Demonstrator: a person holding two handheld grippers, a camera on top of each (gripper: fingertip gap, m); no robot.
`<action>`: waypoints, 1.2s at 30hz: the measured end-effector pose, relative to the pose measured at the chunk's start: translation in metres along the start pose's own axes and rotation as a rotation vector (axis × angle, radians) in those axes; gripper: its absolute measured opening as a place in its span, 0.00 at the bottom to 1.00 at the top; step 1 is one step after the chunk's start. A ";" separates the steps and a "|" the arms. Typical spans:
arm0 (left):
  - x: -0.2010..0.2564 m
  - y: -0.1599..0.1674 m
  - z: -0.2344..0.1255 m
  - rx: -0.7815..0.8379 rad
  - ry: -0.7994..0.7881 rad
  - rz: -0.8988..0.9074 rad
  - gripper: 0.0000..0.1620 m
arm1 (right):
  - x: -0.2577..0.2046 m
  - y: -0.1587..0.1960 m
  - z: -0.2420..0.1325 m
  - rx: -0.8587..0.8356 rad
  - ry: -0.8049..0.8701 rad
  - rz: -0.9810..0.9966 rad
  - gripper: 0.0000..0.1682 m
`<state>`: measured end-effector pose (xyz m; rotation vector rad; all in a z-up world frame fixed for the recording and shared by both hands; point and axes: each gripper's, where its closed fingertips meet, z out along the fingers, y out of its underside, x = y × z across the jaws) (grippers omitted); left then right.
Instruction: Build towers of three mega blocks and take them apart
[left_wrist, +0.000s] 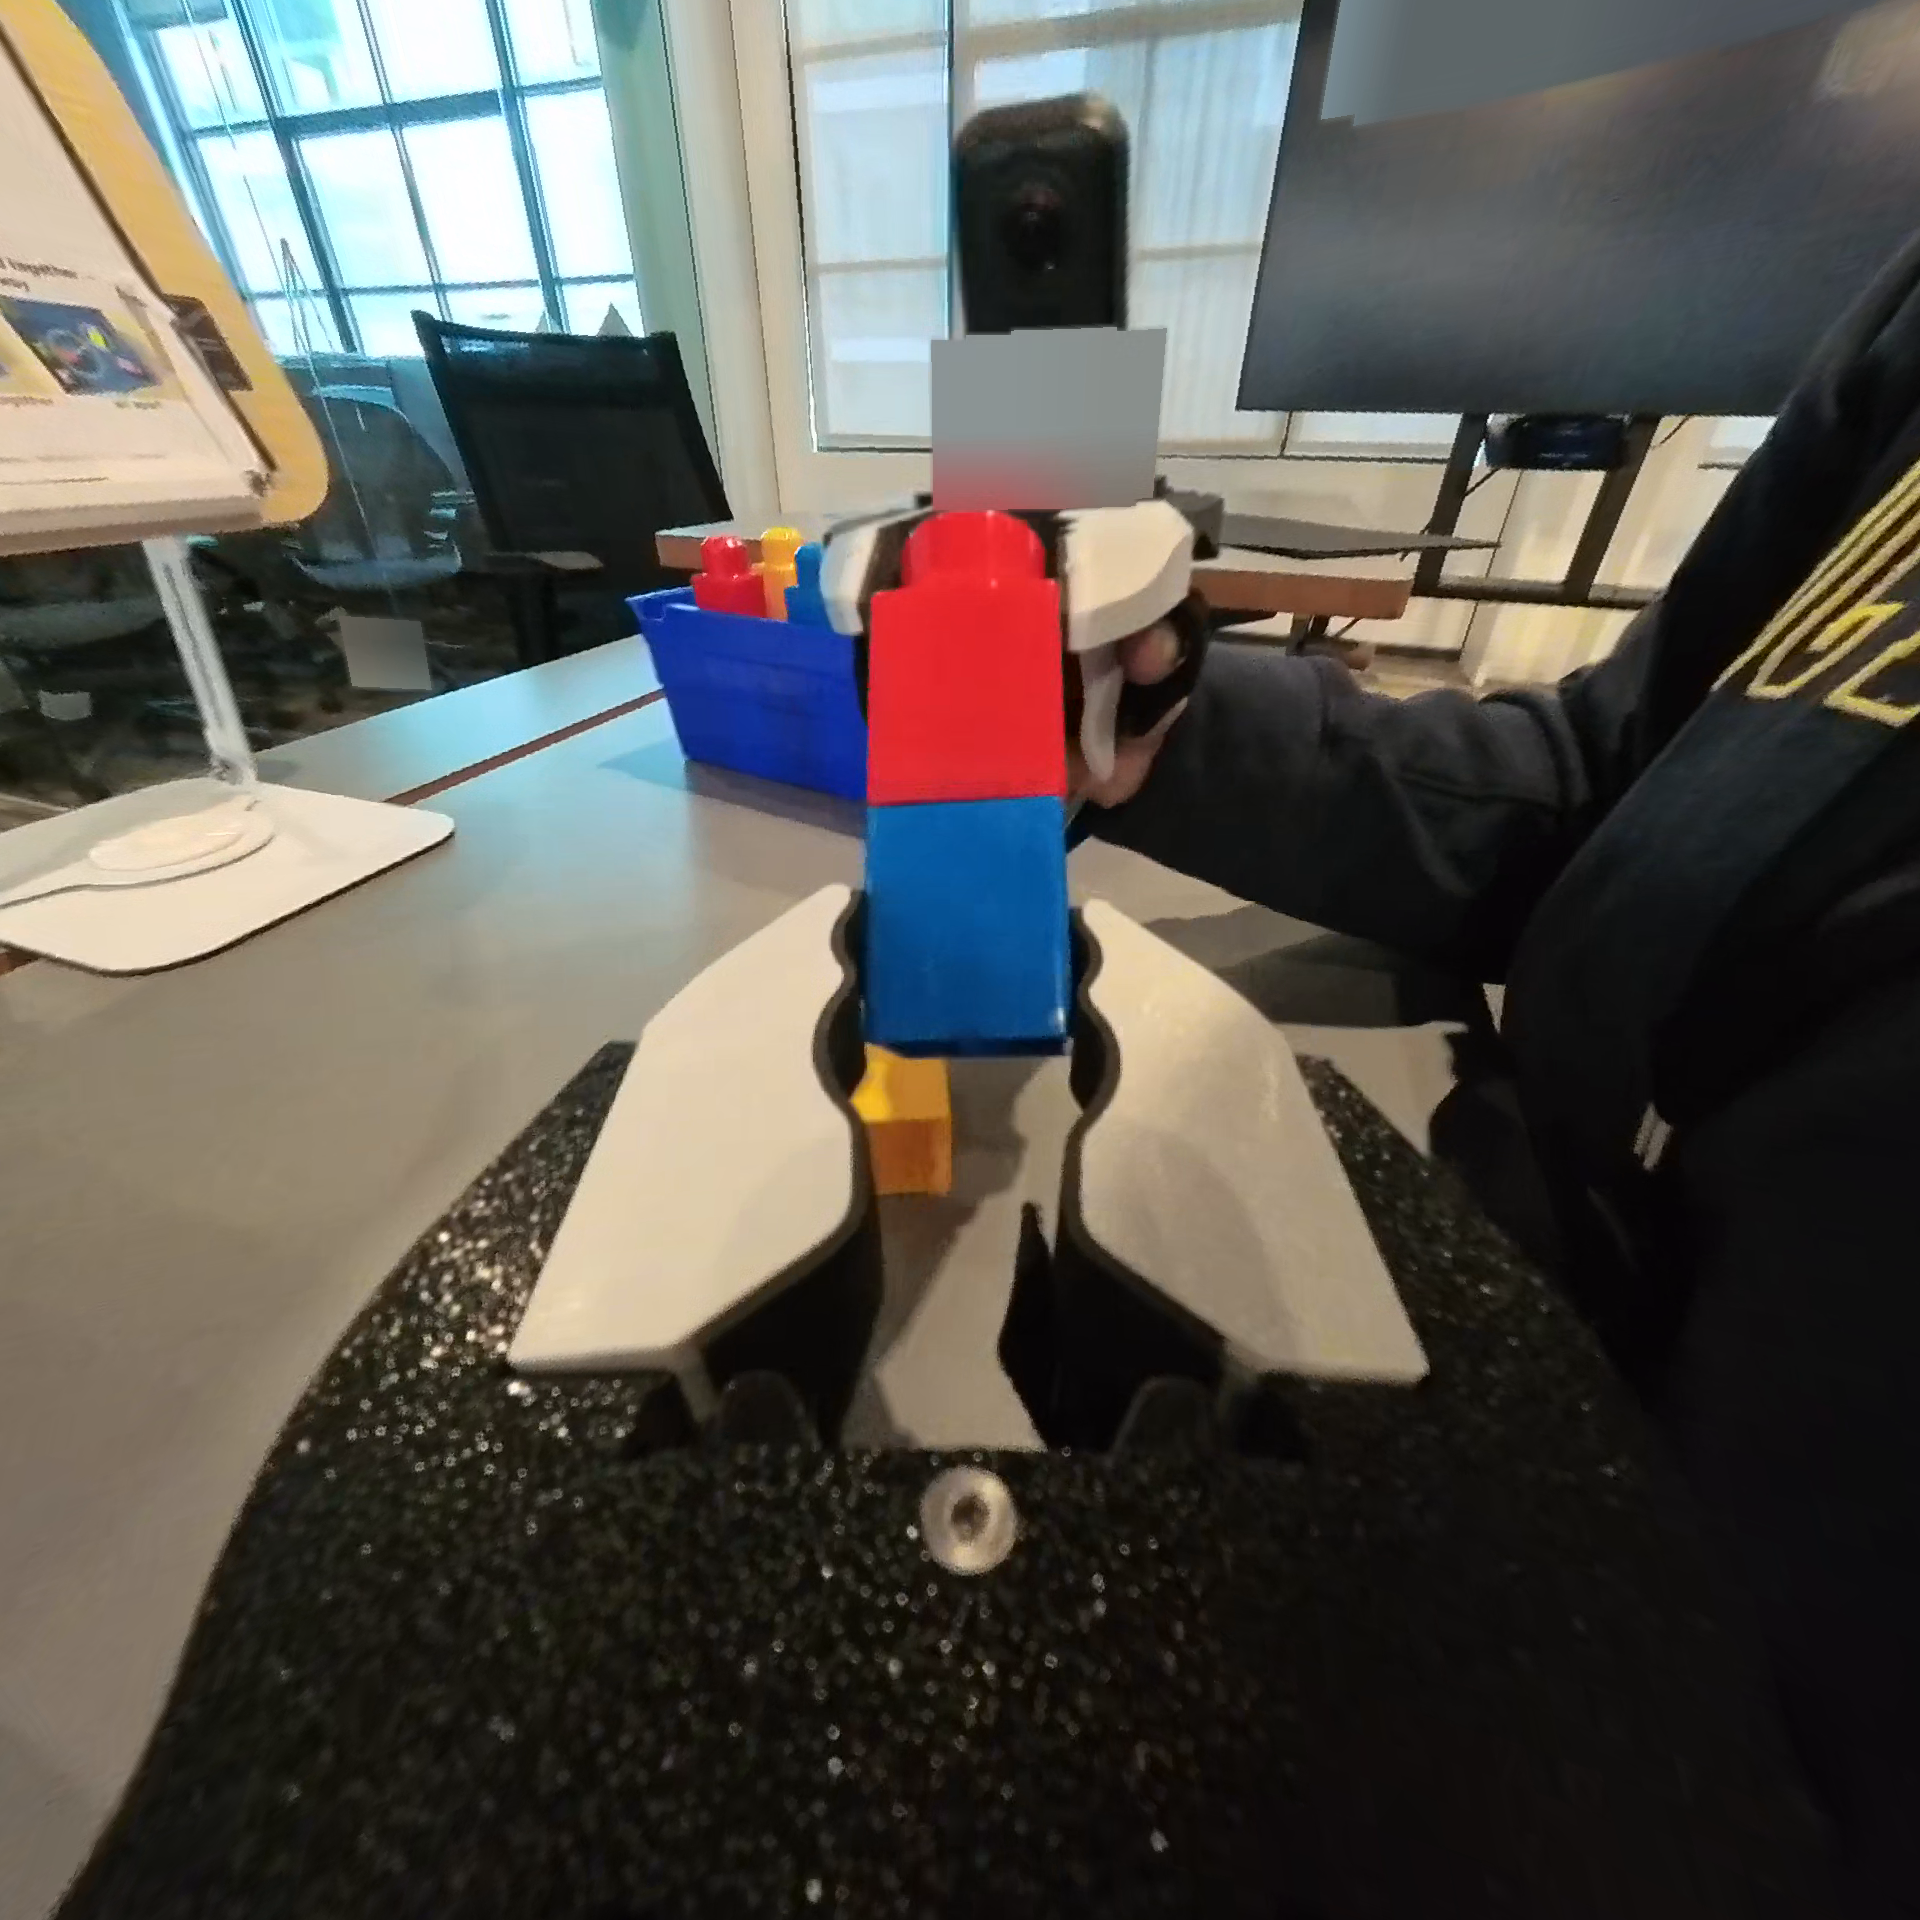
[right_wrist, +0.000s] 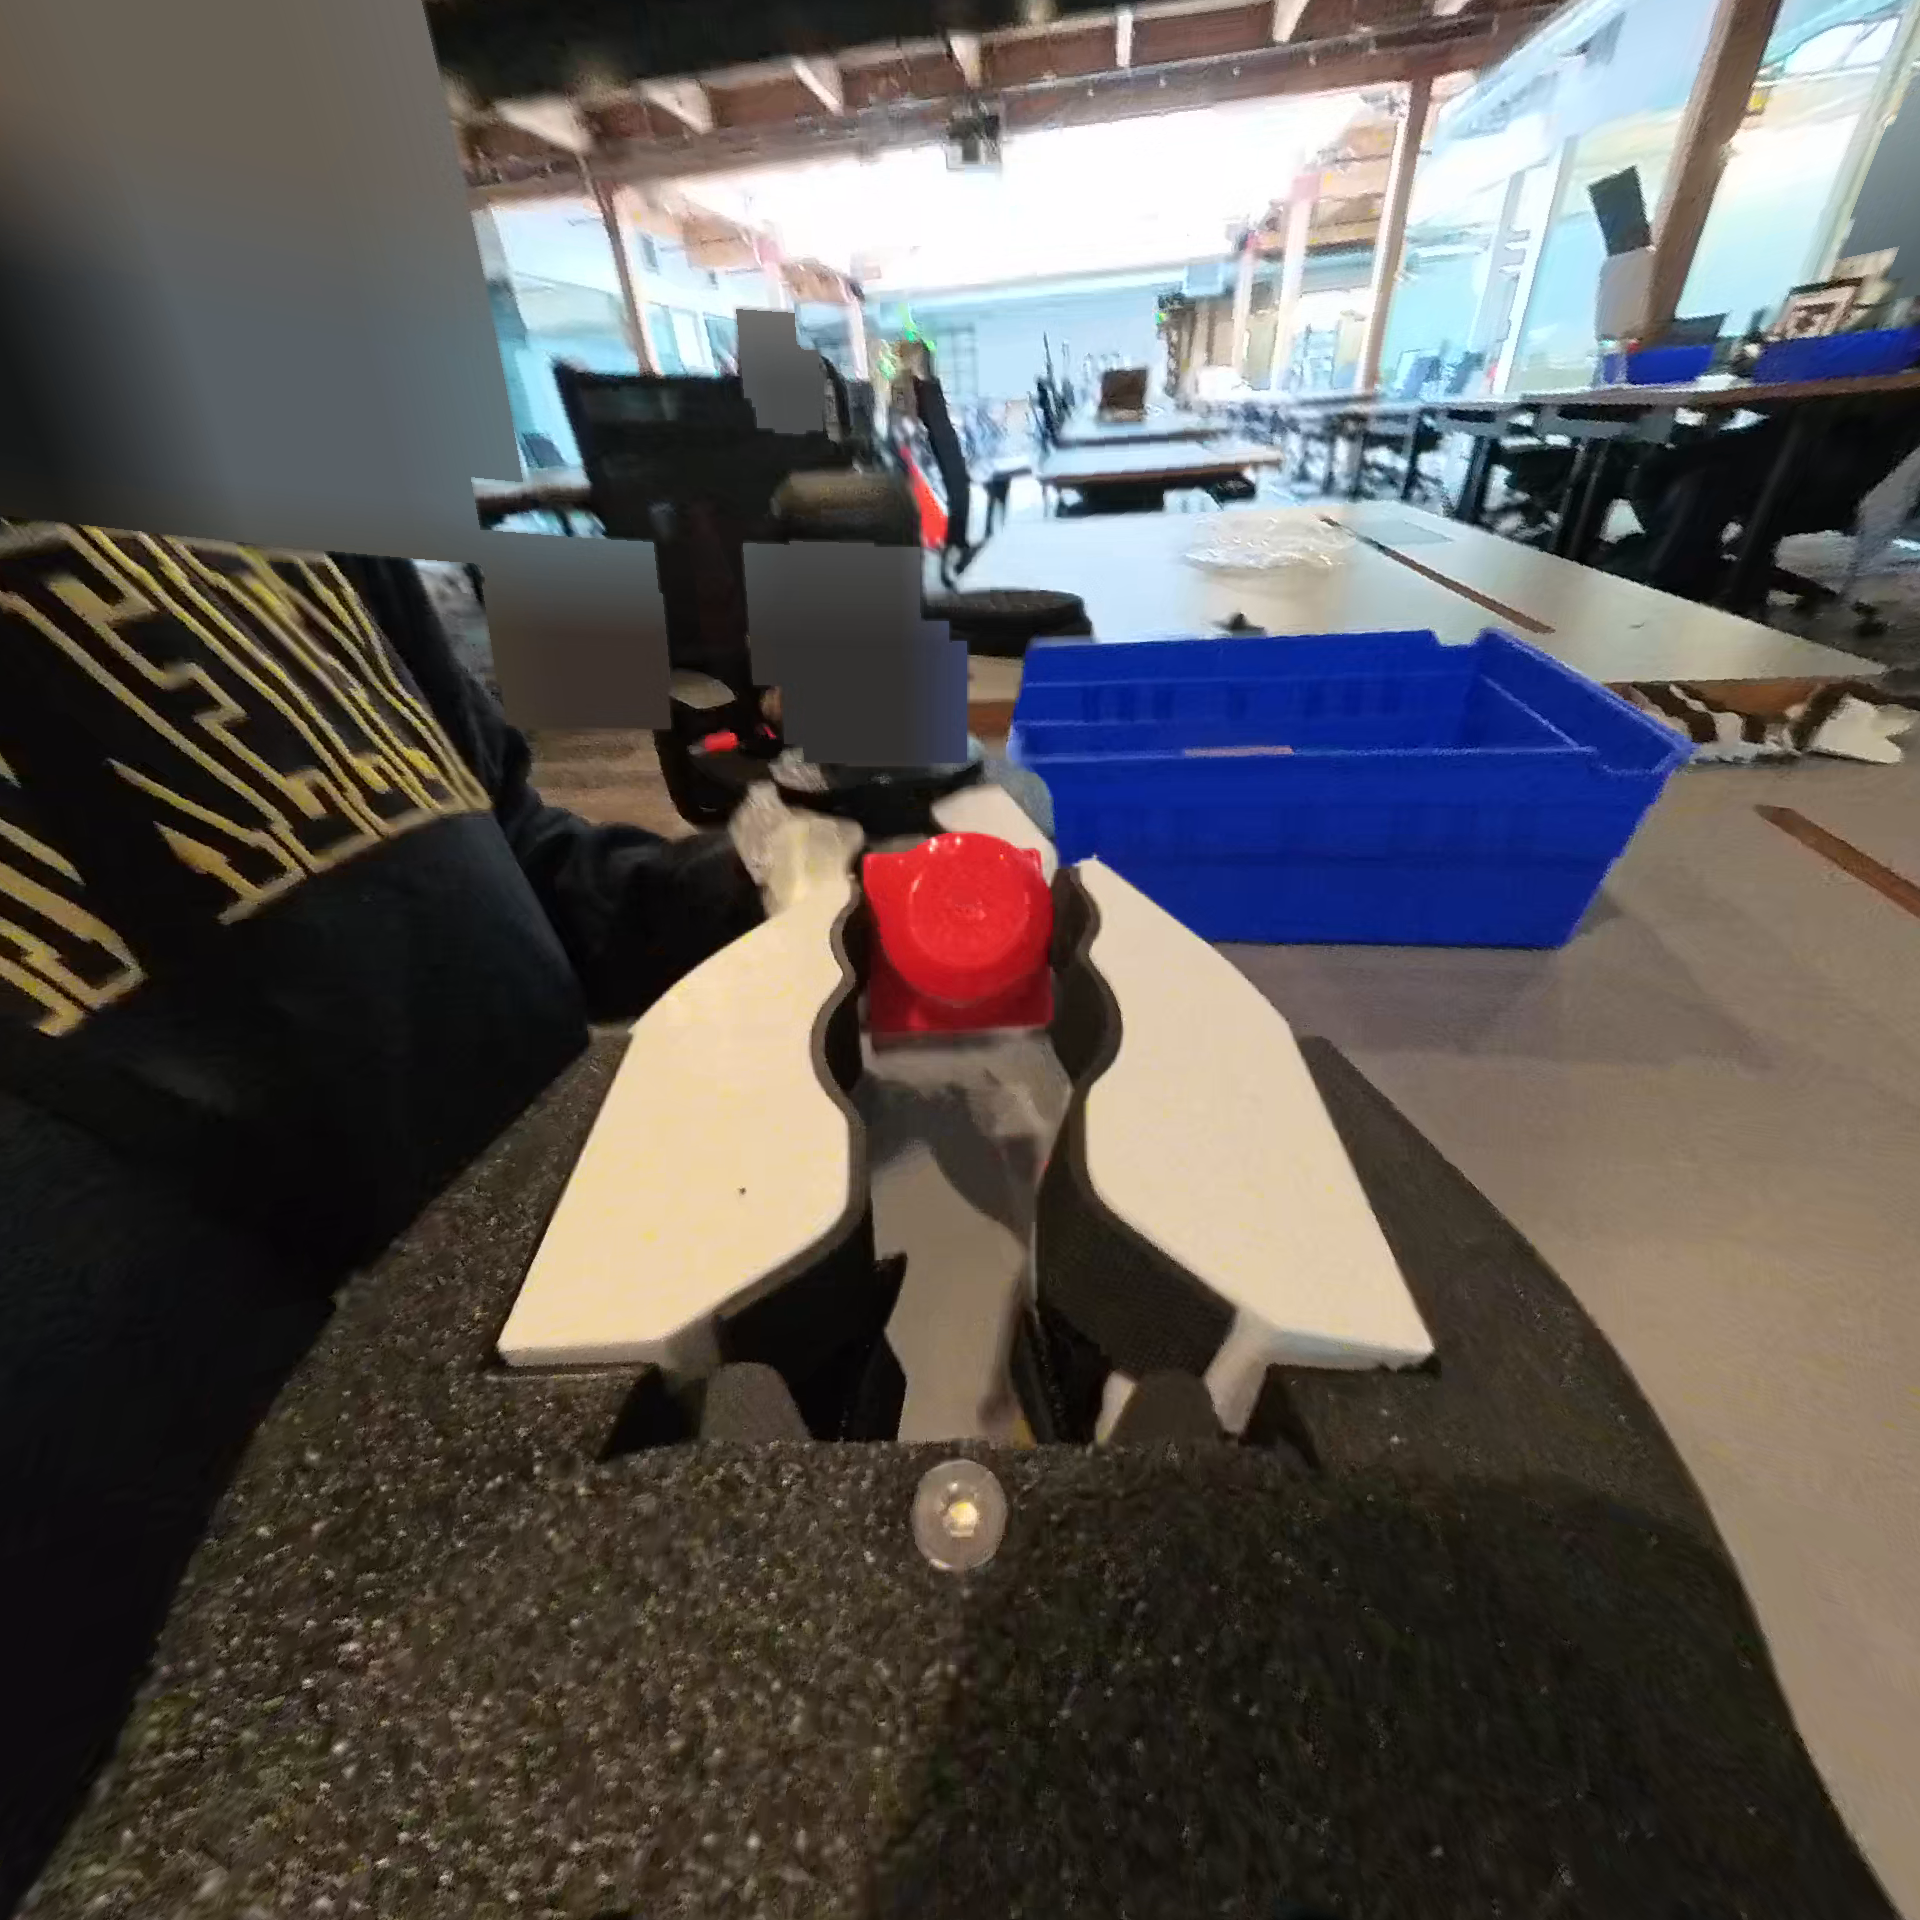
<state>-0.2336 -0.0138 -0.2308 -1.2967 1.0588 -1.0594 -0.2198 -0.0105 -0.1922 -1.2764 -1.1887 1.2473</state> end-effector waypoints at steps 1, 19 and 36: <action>-0.004 -0.001 -0.003 -0.005 -0.026 0.018 0.22 | 0.005 0.009 -0.003 -0.049 0.041 -0.029 0.22; -0.032 0.022 -0.038 -0.234 -0.139 0.144 0.22 | 0.046 0.119 -0.027 -0.624 0.196 -0.107 0.23; -0.021 0.052 -0.016 -0.483 -0.056 0.412 0.22 | 0.028 0.084 -0.034 -0.823 0.285 -0.269 0.23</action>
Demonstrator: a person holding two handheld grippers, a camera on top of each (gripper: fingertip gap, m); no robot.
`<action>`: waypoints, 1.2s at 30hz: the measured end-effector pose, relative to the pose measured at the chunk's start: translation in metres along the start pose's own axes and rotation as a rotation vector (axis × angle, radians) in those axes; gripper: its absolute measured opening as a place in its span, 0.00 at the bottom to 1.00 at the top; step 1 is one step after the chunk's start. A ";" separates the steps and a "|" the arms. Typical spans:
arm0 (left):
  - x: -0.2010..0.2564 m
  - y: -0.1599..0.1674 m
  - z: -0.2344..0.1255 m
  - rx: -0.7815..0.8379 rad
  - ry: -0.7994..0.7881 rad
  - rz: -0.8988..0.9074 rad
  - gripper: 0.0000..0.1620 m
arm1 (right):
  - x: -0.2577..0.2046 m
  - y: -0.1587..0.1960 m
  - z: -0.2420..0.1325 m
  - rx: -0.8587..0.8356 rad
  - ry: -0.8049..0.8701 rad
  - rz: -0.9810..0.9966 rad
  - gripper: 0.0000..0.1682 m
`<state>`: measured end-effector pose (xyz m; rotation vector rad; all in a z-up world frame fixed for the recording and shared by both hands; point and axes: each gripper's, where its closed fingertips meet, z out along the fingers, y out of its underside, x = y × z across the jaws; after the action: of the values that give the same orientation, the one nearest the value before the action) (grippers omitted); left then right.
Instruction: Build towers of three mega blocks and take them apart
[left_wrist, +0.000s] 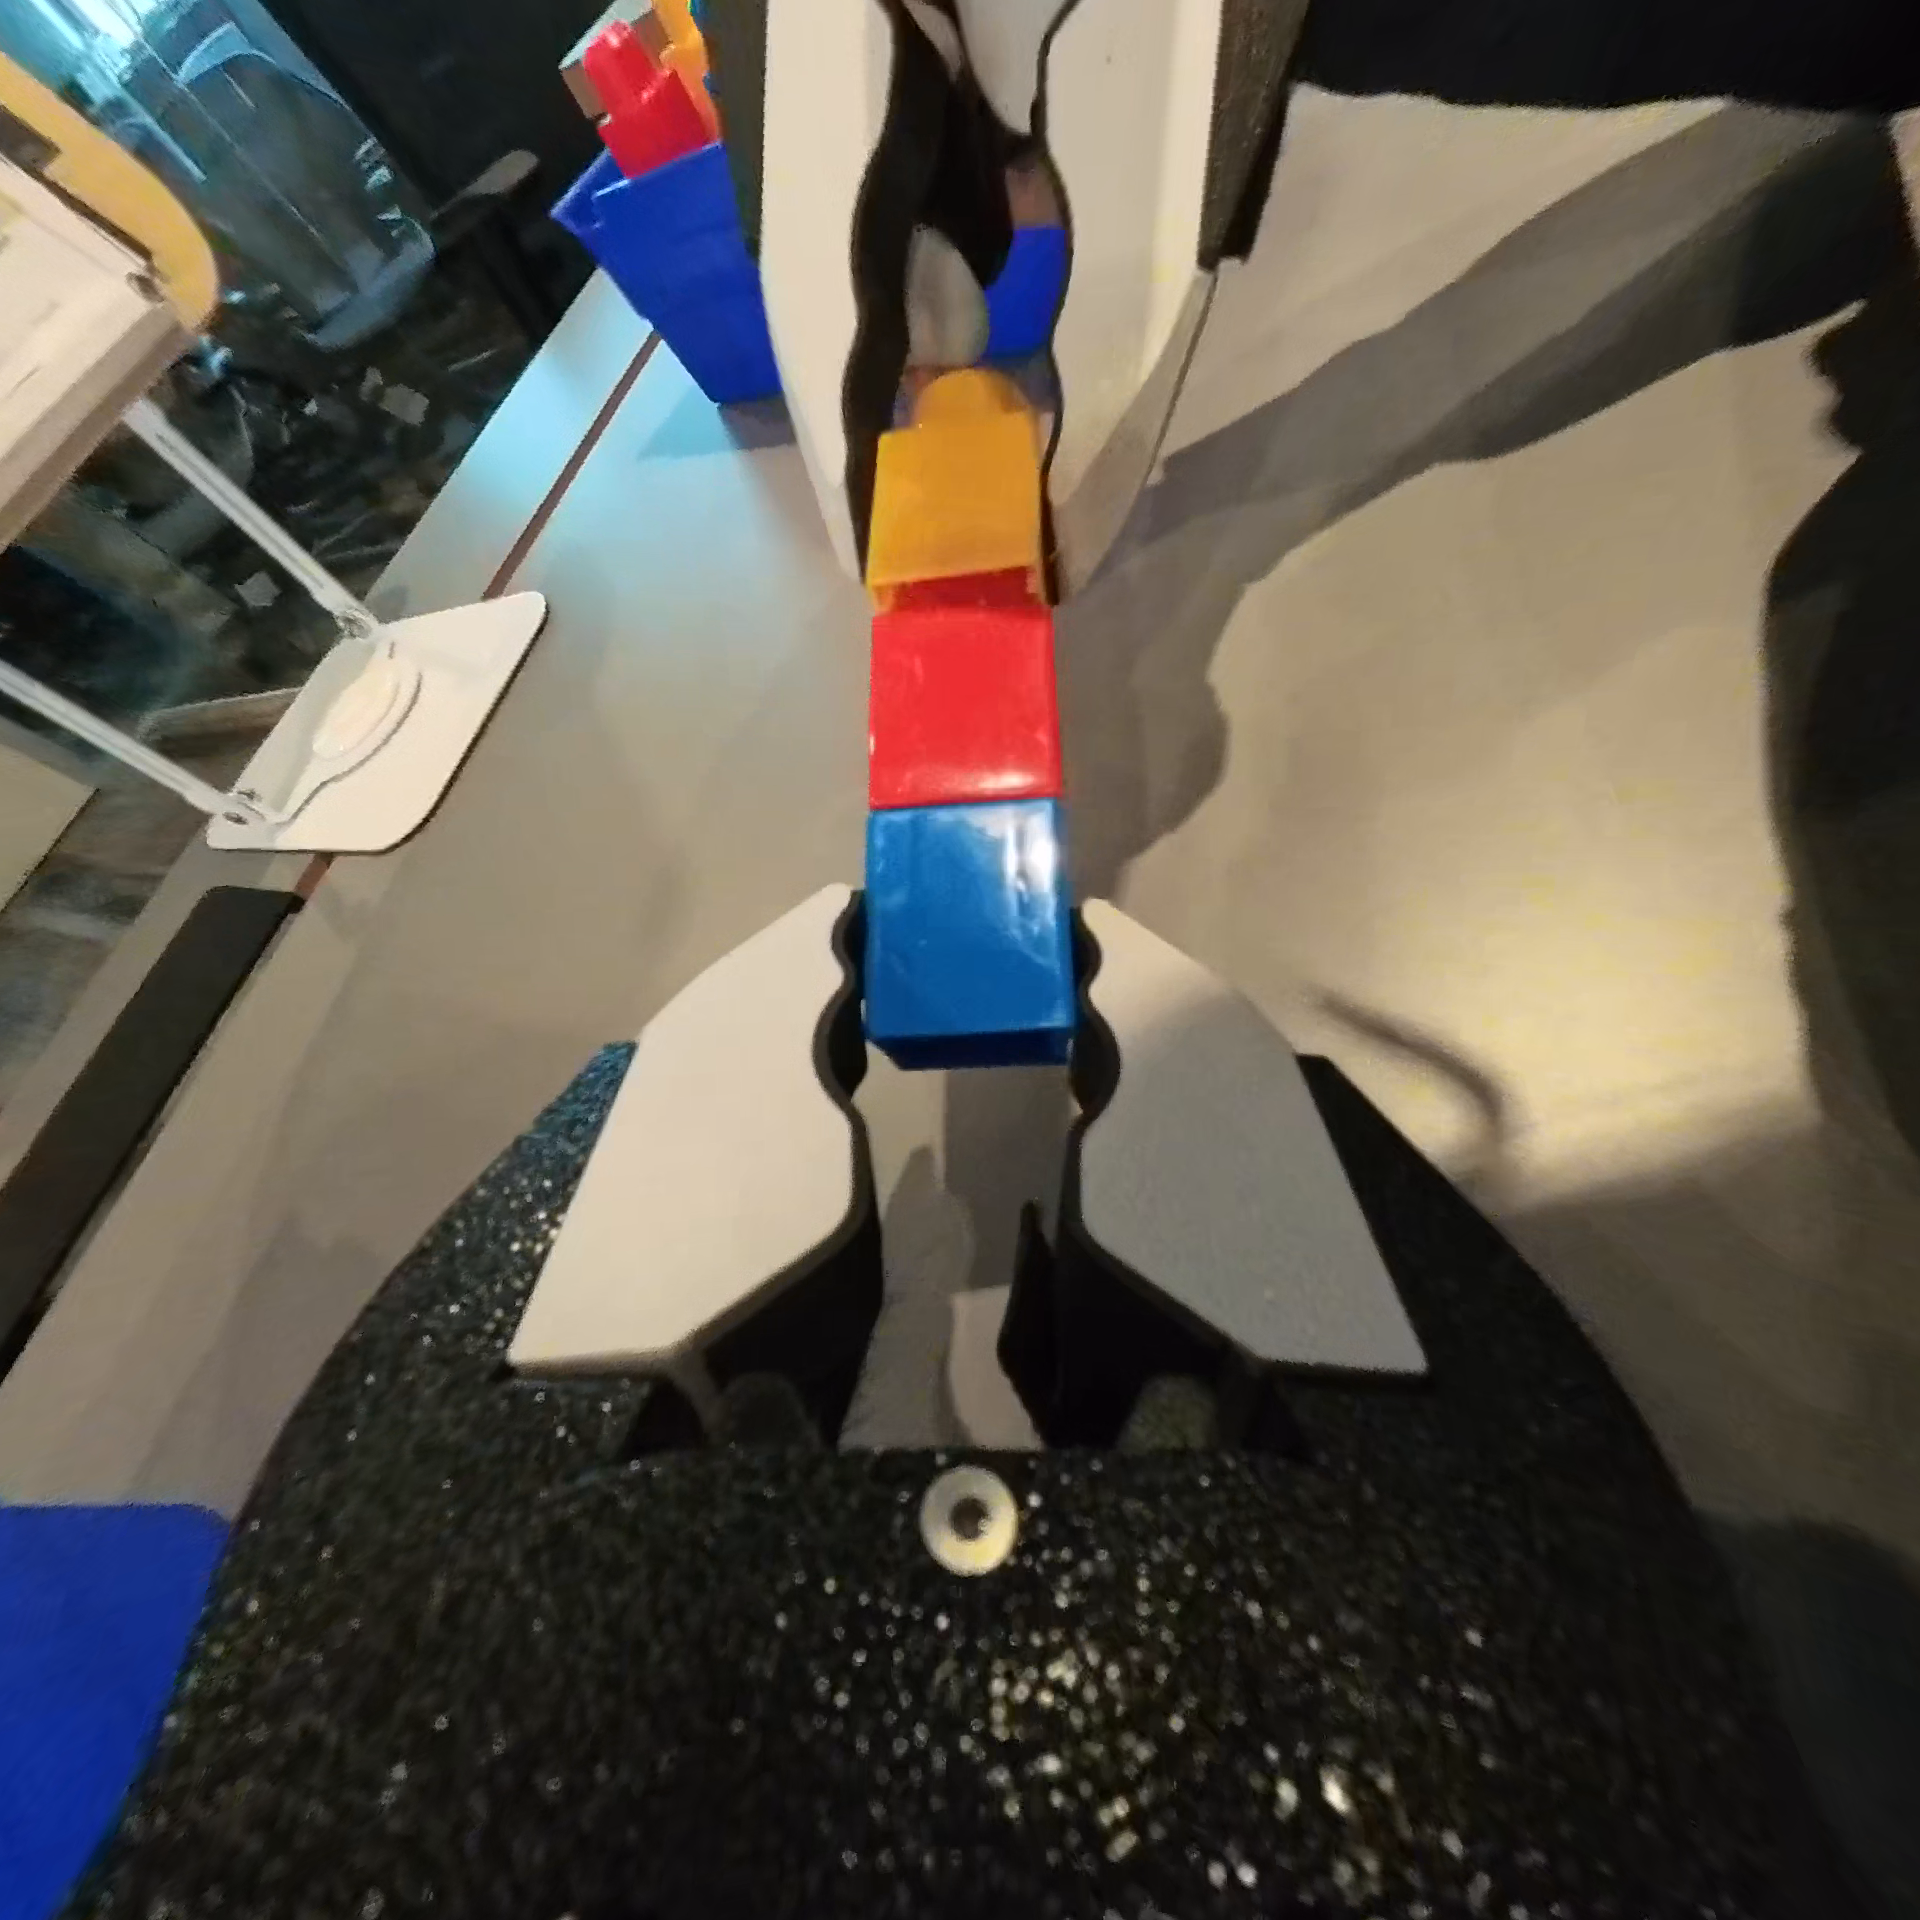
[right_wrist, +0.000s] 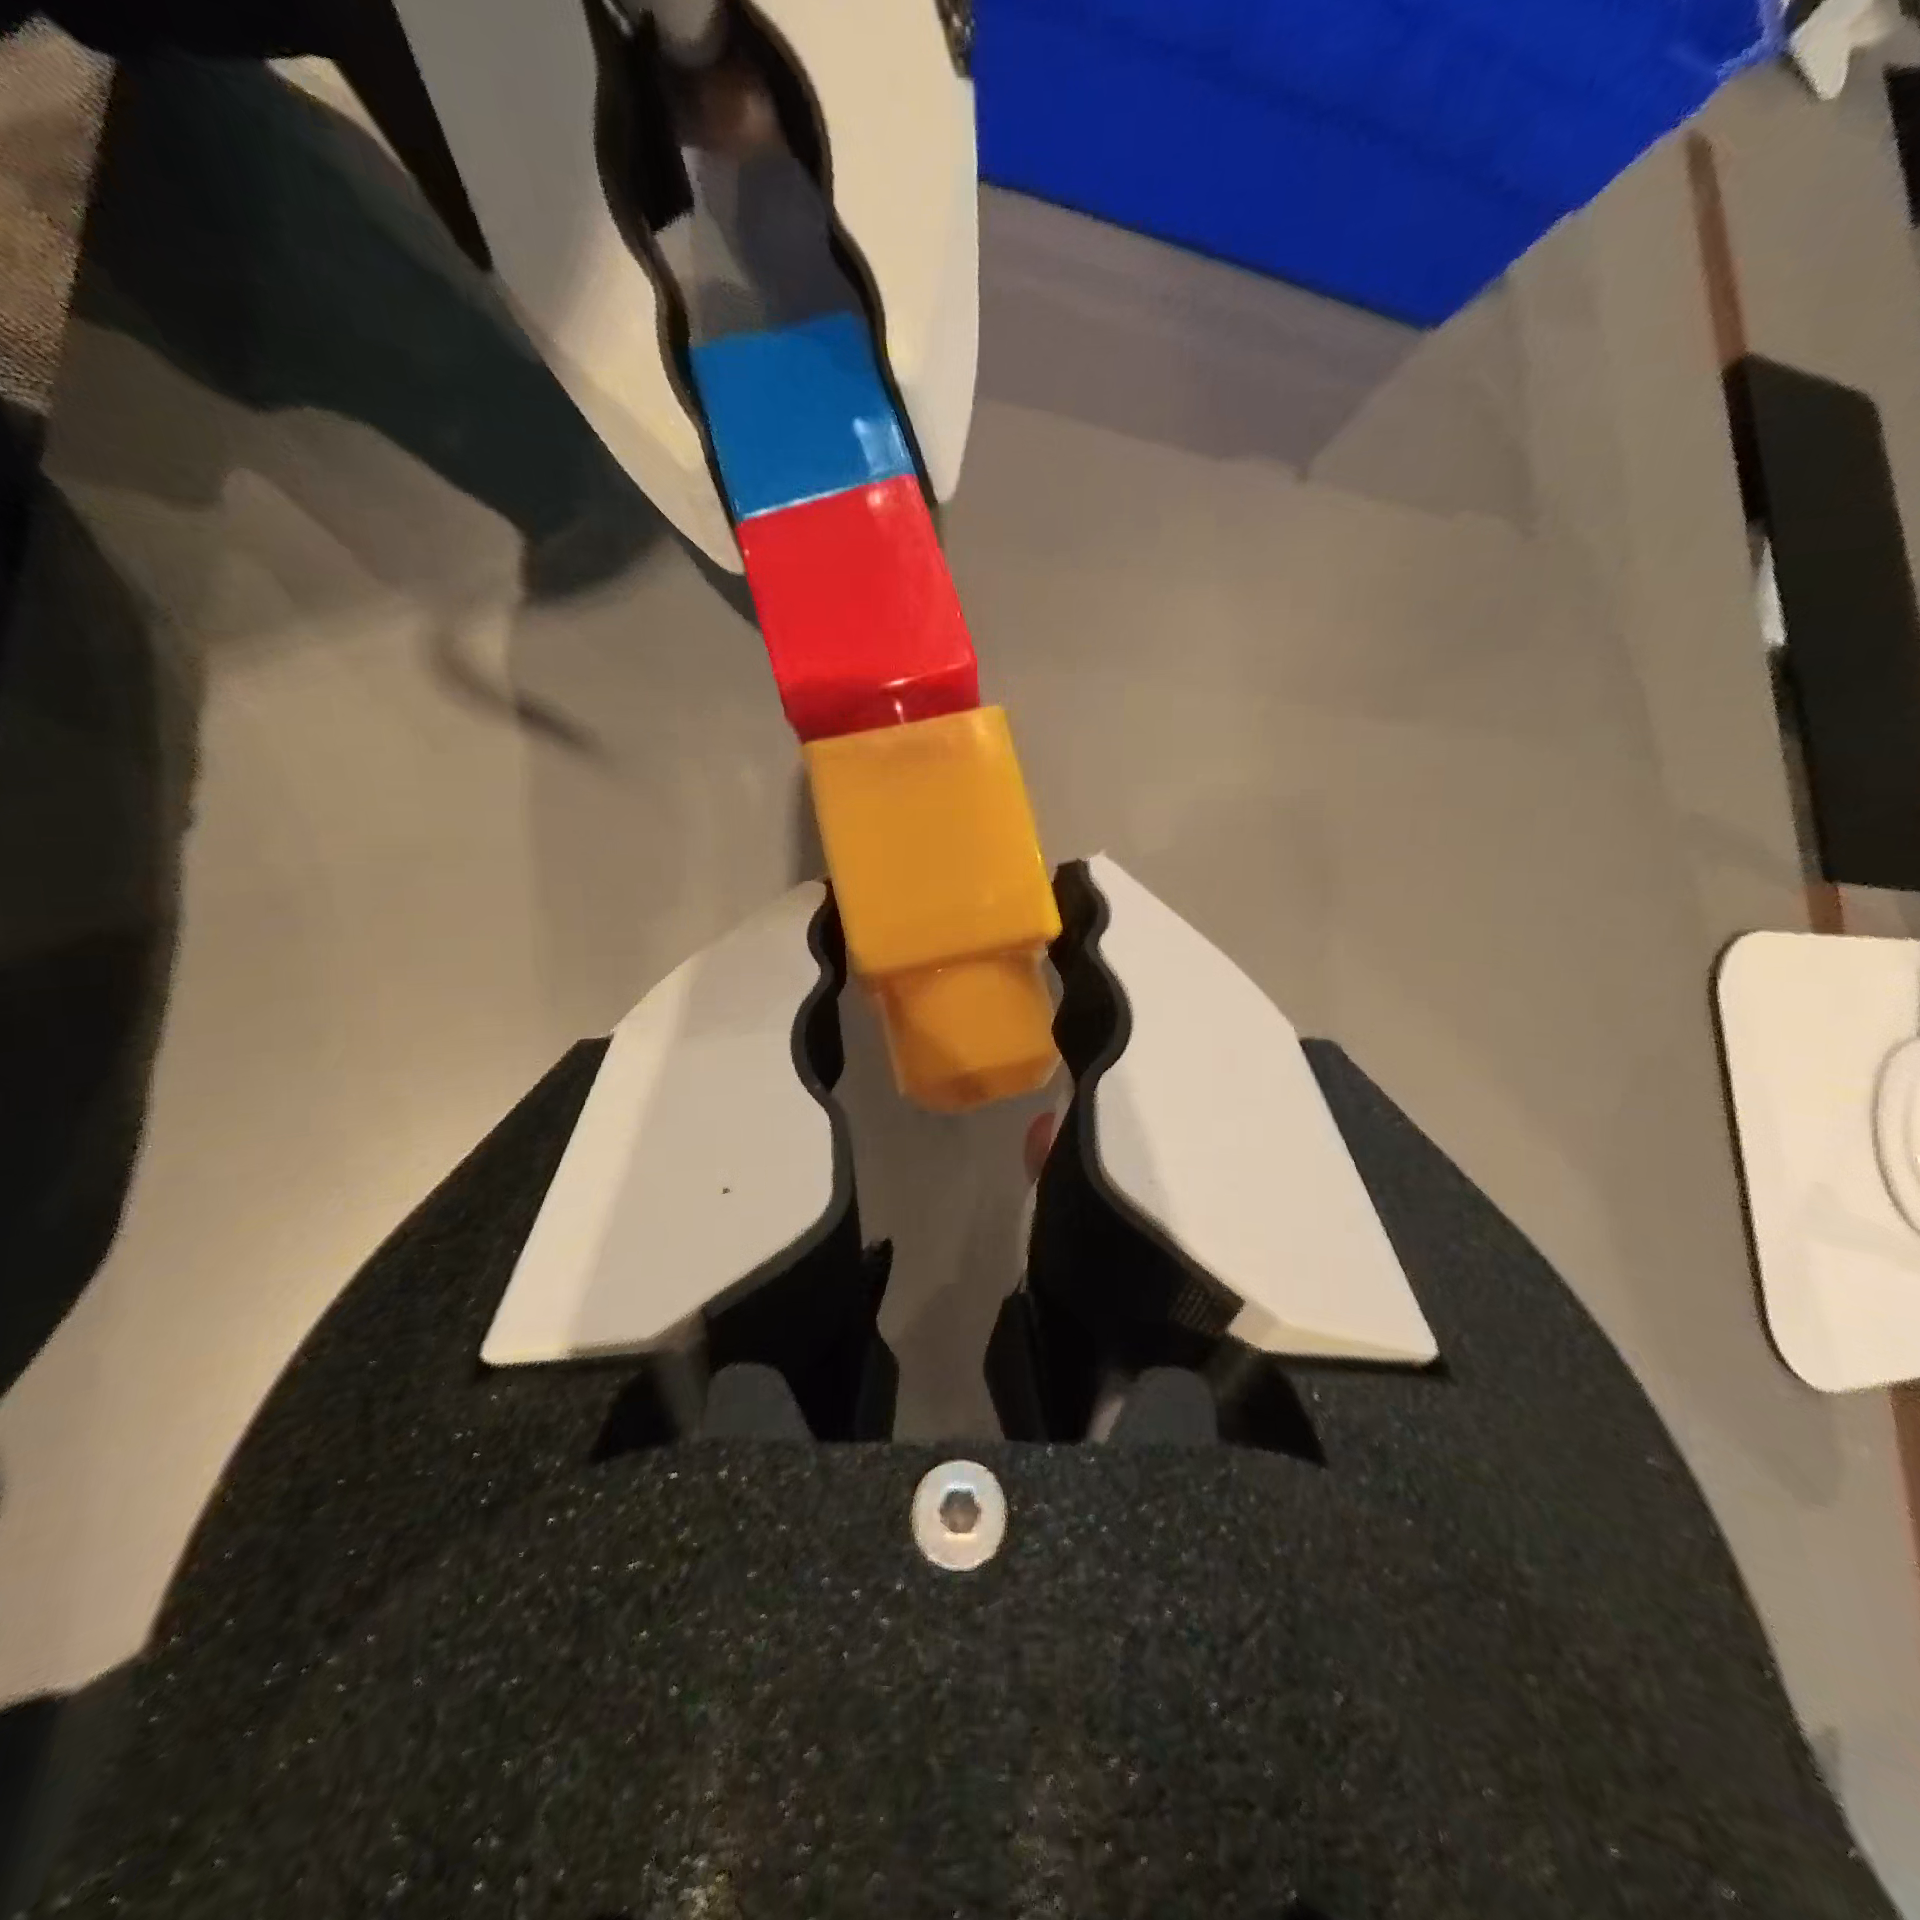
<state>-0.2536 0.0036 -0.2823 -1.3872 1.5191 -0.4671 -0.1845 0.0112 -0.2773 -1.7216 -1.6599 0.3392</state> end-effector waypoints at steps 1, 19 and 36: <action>0.000 -0.001 0.001 0.002 -0.001 0.003 0.22 | 0.000 0.001 0.001 -0.002 -0.004 0.016 0.23; 0.006 -0.009 0.007 0.077 0.063 -0.056 0.21 | -0.004 -0.002 -0.007 0.084 0.127 -0.185 0.23; 0.014 -0.009 0.014 0.057 0.031 -0.013 0.22 | -0.012 0.009 -0.006 0.014 -0.029 -0.068 0.23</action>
<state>-0.2353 -0.0074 -0.2866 -1.3523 1.5109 -0.5375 -0.1758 -0.0010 -0.2818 -1.6524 -1.7286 0.3439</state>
